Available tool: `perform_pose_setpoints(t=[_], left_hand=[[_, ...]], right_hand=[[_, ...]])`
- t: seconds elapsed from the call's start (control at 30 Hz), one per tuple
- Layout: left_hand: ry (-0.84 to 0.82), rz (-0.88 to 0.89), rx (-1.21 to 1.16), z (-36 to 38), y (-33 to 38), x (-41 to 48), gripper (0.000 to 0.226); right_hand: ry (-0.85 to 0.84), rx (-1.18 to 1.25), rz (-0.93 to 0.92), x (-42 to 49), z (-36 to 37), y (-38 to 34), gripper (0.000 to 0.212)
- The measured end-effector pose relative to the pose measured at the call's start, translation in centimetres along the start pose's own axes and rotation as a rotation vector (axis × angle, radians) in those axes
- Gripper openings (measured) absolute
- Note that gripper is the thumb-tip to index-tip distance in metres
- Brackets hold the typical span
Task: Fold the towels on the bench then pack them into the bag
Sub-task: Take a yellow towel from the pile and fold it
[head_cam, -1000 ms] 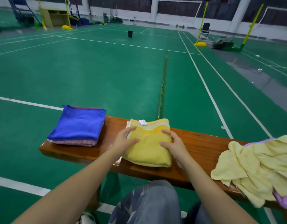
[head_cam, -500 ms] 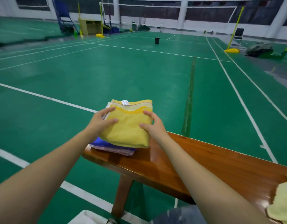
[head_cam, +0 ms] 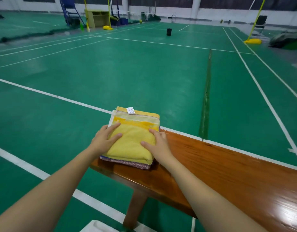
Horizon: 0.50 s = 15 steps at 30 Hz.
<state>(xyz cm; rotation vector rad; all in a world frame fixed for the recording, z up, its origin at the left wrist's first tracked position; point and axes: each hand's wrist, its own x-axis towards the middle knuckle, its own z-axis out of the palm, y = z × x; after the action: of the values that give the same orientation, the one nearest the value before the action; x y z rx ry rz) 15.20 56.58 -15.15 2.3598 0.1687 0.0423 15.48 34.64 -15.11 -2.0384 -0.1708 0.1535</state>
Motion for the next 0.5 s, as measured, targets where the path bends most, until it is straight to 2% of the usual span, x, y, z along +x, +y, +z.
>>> perform_pose_setpoints(t=[0.17, 0.23, 0.33, 0.5], left_hand=[[0.012, -0.003, 0.119, 0.0, 0.6, -0.1, 0.052], [0.088, 0.017, 0.232, -0.5, 1.7, -0.6, 0.051], [0.208, 0.128, 0.36, -1.3, 3.7, -2.0, 0.051], [0.167, 0.365, 0.291, -0.2, 10.0, -5.1, 0.052]], right_hand=[[-0.014, -0.027, 0.008, -0.1, -0.6, 0.4, 0.062], [-0.026, -0.011, 0.016, -0.5, -1.3, 0.2, 0.063], [0.021, 0.011, -0.02, -1.9, -3.0, -0.1, 0.063], [0.162, -0.078, -0.131, -6.0, -8.5, -0.9, 0.058]])
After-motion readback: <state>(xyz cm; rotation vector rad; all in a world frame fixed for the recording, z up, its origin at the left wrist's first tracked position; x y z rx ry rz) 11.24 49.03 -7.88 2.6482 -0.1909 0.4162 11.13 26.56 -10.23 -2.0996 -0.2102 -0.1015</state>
